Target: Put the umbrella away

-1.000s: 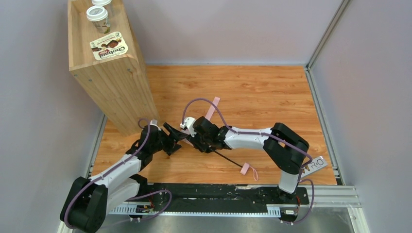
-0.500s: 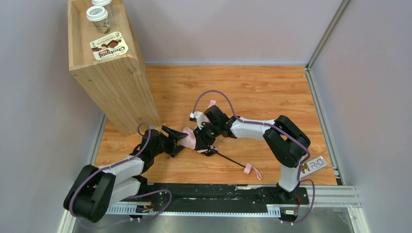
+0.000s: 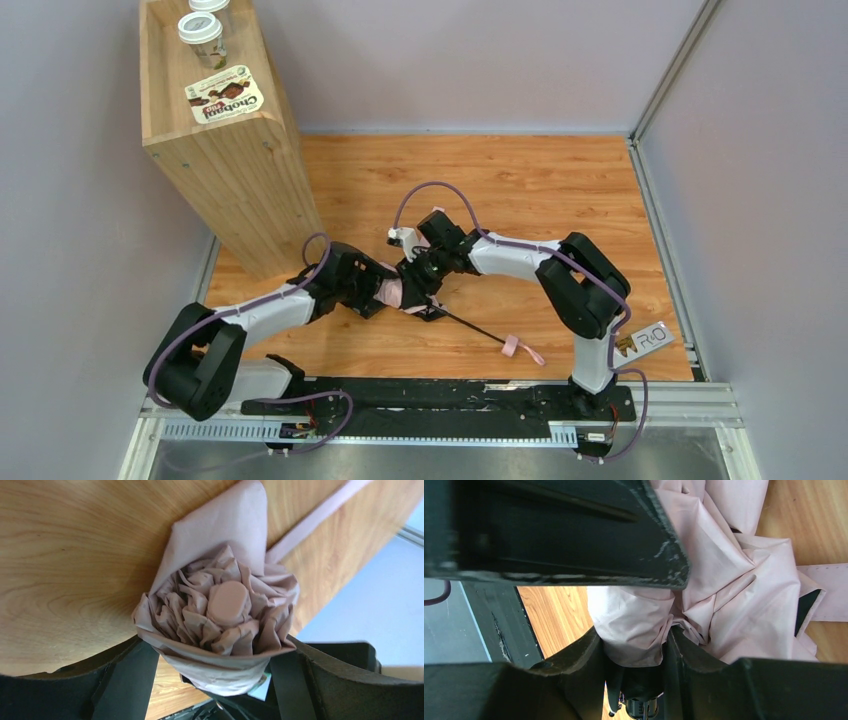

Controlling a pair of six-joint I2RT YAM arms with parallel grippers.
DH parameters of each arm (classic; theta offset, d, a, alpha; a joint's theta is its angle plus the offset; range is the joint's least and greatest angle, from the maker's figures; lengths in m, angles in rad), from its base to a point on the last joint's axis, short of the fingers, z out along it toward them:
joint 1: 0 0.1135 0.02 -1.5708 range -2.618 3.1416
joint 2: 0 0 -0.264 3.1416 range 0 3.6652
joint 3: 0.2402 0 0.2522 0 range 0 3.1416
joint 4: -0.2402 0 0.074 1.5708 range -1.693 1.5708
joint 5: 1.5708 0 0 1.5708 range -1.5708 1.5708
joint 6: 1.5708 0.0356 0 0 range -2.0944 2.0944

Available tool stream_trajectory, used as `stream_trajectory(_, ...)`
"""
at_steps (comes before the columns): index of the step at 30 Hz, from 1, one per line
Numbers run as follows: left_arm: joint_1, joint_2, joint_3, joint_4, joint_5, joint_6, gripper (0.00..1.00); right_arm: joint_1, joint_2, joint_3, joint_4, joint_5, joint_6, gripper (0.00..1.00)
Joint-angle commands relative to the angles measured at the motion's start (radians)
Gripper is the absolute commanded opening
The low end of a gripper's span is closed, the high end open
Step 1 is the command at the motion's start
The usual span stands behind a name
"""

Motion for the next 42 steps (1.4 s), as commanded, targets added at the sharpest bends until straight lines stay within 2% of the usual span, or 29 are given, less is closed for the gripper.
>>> stream_trajectory(1, -0.006, 0.078, 0.117, -0.35, -0.092, 0.024, 0.84, 0.015, 0.033, 0.007, -0.14, 0.003, -0.007, 0.0)
stream_trajectory(6, -0.006, 0.166, 0.12, -0.369, -0.128, -0.002, 0.82, 0.015, 0.027, 0.01, -0.148, -0.008, -0.035, 0.0)
stream_trajectory(8, -0.009, 0.201, 0.121, -0.344, -0.125, 0.015, 0.73, 0.015, 0.027, 0.013, -0.149, -0.014, -0.032, 0.0)
stream_trajectory(9, -0.01, 0.21, 0.12, -0.33, -0.125, 0.021, 0.6, 0.016, 0.028, 0.014, -0.151, -0.014, -0.033, 0.0)
stream_trajectory(10, -0.012, 0.219, 0.107, -0.303, -0.125, 0.021, 0.54, 0.016, 0.027, 0.016, -0.149, -0.014, -0.032, 0.0)
stream_trajectory(12, -0.012, 0.221, 0.075, -0.252, -0.124, 0.018, 0.32, 0.023, 0.024, 0.016, -0.151, -0.007, -0.027, 0.0)
stream_trajectory(14, -0.01, 0.218, 0.049, -0.223, -0.123, 0.024, 0.14, 0.03, 0.018, 0.014, -0.154, 0.006, -0.02, 0.0)
stream_trajectory(15, -0.012, 0.218, 0.046, -0.226, -0.121, 0.027, 0.11, 0.032, 0.013, 0.011, -0.151, 0.019, -0.02, 0.0)
stream_trajectory(16, -0.012, 0.221, 0.043, -0.224, -0.115, 0.032, 0.01, 0.036, 0.01, 0.008, -0.148, 0.038, 0.009, 0.0)
stream_trajectory(18, -0.01, 0.224, 0.04, -0.229, -0.1, 0.039, 0.0, 0.047, 0.001, 0.008, -0.148, 0.101, 0.049, 0.01)
stream_trajectory(19, -0.012, 0.226, 0.038, -0.24, -0.097, 0.048, 0.0, 0.053, -0.007, 0.008, -0.146, 0.122, 0.066, 0.08)
stream_trajectory(21, -0.012, 0.218, 0.04, -0.261, -0.101, 0.059, 0.0, 0.058, -0.031, 0.002, -0.145, 0.222, 0.13, 0.39)
stream_trajectory(26, -0.012, 0.184, 0.026, -0.313, -0.121, 0.044, 0.0, 0.056, -0.155, 0.025, -0.261, 0.441, 0.287, 0.82)
stream_trajectory(27, -0.01, 0.172, 0.032, -0.342, -0.129, 0.046, 0.0, 0.056, -0.186, 0.027, -0.286, 0.485, 0.321, 0.94)
stream_trajectory(28, -0.012, 0.167, 0.037, -0.355, -0.131, 0.047, 0.0, 0.055, -0.224, 0.028, -0.319, 0.525, 0.357, 1.0)
stream_trajectory(30, -0.01, 0.154, 0.04, -0.372, -0.131, 0.041, 0.0, 0.052, -0.287, 0.036, -0.385, 0.575, 0.4, 1.0)
stream_trajectory(33, -0.012, 0.138, 0.049, -0.394, -0.131, 0.013, 0.0, 0.033, -0.381, 0.031, -0.5, 0.702, 0.552, 1.0)
stream_trajectory(36, -0.01, 0.132, 0.055, -0.407, -0.169, -0.016, 0.0, -0.029, -0.471, -0.05, -0.591, 0.702, 0.67, 1.0)
stream_trajectory(37, -0.009, 0.132, 0.055, -0.404, -0.174, -0.023, 0.0, -0.062, -0.504, -0.089, -0.62, 0.725, 0.722, 0.97)
stream_trajectory(38, -0.009, 0.134, 0.057, -0.404, -0.177, -0.033, 0.0, -0.098, -0.551, -0.14, -0.66, 0.75, 0.78, 0.87)
stream_trajectory(39, -0.01, 0.135, 0.058, -0.404, -0.18, -0.039, 0.0, -0.132, -0.576, -0.181, -0.709, 0.765, 0.83, 0.6)
stream_trajectory(40, -0.01, 0.137, 0.054, -0.396, -0.18, -0.048, 0.0, -0.163, -0.602, -0.23, -0.753, 0.802, 0.886, 0.28)
stream_trajectory(41, -0.009, 0.138, 0.051, -0.392, -0.181, -0.057, 0.0, -0.178, -0.642, -0.273, -0.792, 0.825, 0.911, 0.03)
stream_trajectory(42, -0.009, 0.14, 0.04, -0.376, -0.183, -0.072, 0.0, -0.178, -0.666, -0.303, -0.806, 0.828, 0.916, 0.0)
